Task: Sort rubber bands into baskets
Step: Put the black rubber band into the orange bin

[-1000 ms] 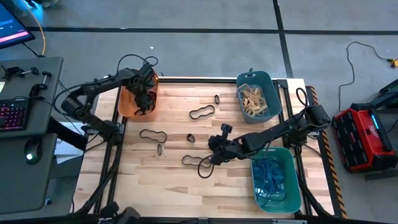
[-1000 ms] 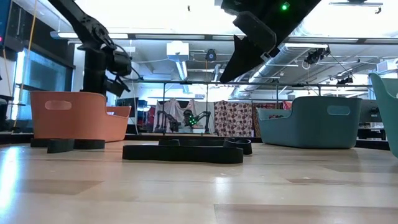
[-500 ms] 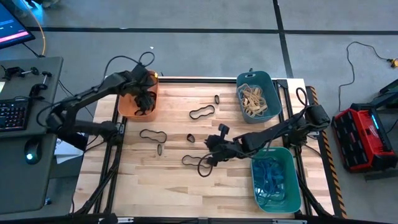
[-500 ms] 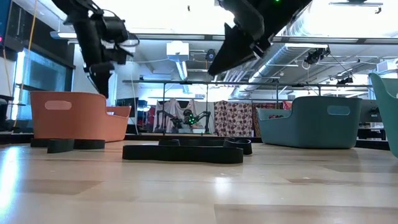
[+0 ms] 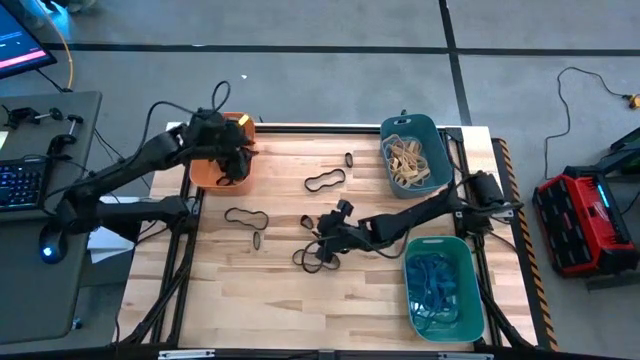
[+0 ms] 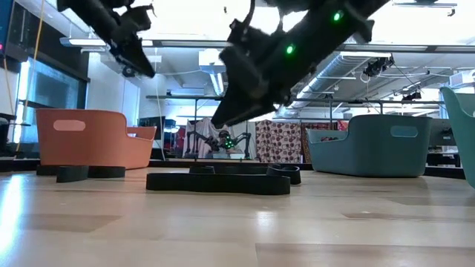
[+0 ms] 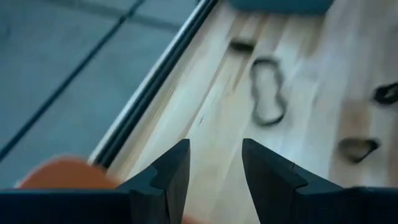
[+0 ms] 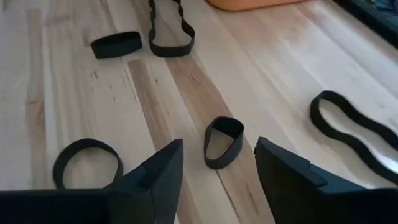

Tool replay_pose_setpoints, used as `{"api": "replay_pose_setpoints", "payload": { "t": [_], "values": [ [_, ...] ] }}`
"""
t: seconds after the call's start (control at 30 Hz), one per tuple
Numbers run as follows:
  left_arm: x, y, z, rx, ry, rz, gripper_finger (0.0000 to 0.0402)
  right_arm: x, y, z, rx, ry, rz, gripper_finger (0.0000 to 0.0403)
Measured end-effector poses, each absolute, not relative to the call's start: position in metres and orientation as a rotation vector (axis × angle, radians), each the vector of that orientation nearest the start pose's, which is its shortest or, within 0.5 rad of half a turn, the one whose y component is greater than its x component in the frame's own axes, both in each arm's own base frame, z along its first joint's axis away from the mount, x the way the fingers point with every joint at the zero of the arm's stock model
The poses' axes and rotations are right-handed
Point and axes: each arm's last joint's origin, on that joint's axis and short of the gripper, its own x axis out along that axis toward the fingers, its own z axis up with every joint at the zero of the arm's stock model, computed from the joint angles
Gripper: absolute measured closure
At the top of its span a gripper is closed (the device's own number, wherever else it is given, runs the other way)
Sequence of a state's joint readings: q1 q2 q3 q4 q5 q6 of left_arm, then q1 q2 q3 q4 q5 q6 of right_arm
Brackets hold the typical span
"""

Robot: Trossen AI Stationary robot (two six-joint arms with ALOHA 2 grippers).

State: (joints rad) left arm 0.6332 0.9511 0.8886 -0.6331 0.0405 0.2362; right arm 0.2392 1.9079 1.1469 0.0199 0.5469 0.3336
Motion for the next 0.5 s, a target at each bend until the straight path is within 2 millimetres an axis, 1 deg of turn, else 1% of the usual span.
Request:
{"api": "replay_pose_setpoints", "payload": {
  "t": [0.1, 0.23, 0.37, 0.5],
  "values": [
    [0.152, 0.100, 0.300, 0.025, 0.626, 0.434, 0.0262, 0.392, 0.072, 0.153, 0.048, 0.641, -0.399, 0.0213],
    [0.149, 0.085, 0.297, 0.070, 0.529, 0.378, 0.0262, 0.398, 0.066, 0.144, 0.071, 0.640, -0.373, 0.0213],
    [0.146, 0.071, 0.292, 0.085, 0.449, 0.324, 0.0262, 0.402, 0.062, 0.129, 0.056, 0.663, -0.365, 0.0213],
    [0.146, 0.060, 0.286, 0.076, 0.407, 0.263, 0.0262, 0.407, 0.056, 0.113, 0.088, 0.681, -0.335, 0.0213]
  ]
}}
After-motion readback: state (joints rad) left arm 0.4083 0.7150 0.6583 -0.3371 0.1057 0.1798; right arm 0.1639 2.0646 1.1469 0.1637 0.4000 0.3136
